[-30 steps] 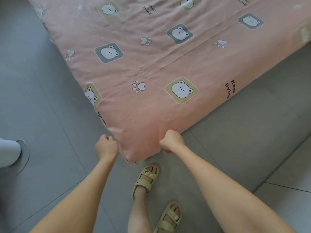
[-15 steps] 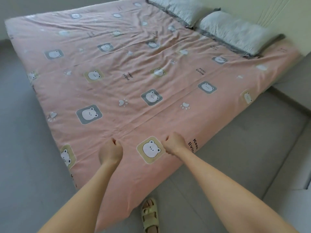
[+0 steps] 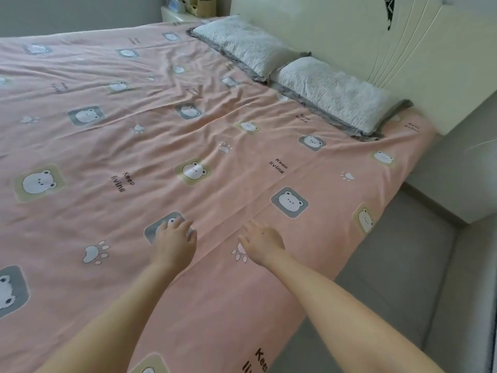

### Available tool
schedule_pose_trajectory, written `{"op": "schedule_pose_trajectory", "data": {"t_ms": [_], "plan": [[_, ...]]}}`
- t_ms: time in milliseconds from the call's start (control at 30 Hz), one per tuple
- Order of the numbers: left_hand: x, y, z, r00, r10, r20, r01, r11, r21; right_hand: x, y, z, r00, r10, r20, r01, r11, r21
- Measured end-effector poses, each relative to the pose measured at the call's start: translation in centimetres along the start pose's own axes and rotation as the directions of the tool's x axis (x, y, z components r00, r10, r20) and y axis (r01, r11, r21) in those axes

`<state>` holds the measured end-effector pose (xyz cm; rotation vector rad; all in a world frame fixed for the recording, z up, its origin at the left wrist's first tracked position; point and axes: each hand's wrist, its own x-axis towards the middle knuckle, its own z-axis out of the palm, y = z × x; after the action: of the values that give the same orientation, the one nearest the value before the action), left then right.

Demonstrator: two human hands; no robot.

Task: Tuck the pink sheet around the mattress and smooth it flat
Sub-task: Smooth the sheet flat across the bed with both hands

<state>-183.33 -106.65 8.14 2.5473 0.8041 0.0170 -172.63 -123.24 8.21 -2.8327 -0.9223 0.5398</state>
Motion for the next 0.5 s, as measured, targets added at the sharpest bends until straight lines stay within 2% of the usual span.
{"op": "schedule_pose_trajectory", "data": {"t_ms": [100, 167, 200, 233, 333, 433, 500], "plan": [[5.4, 3.6, 5.2, 0.992, 0.028, 0.123, -0.051, 0.982, 0.182, 5.9, 3.7, 1.0, 0.976, -0.209, 0.055, 0.216, 0.931, -0.295], [7.9, 5.6, 10.0, 0.977, -0.023, 0.214, -0.051, 0.940, 0.336, 9.1, 7.9, 3.1, 0.943, -0.274, 0.191, 0.328, 0.865, -0.378], [8.3, 6.4, 13.2, 0.963, -0.072, 0.260, -0.032, 0.927, 0.375, 10.2, 11.0, 4.7, 0.940, -0.255, 0.226, 0.327, 0.863, -0.385], [8.2, 7.0, 16.6, 0.954, -0.110, 0.278, -0.006, 0.924, 0.383, 10.9, 14.8, 6.4, 0.956, -0.224, 0.189, 0.281, 0.885, -0.372], [5.4, 8.0, 23.1, 0.942, -0.088, 0.323, -0.038, 0.931, 0.364, 9.7, 26.0, 9.4, 0.995, -0.098, -0.035, 0.084, 0.953, -0.290], [3.5, 7.6, 23.1, 0.914, -0.006, 0.406, -0.183, 0.887, 0.424, 7.1, 31.7, 9.4, 0.996, -0.044, -0.079, 0.023, 0.969, -0.247], [5.0, 8.2, 20.4, 0.893, -0.009, 0.451, -0.183, 0.907, 0.381, 7.6, 32.4, 6.8, 0.996, -0.032, -0.088, 0.011, 0.974, -0.226]]}}
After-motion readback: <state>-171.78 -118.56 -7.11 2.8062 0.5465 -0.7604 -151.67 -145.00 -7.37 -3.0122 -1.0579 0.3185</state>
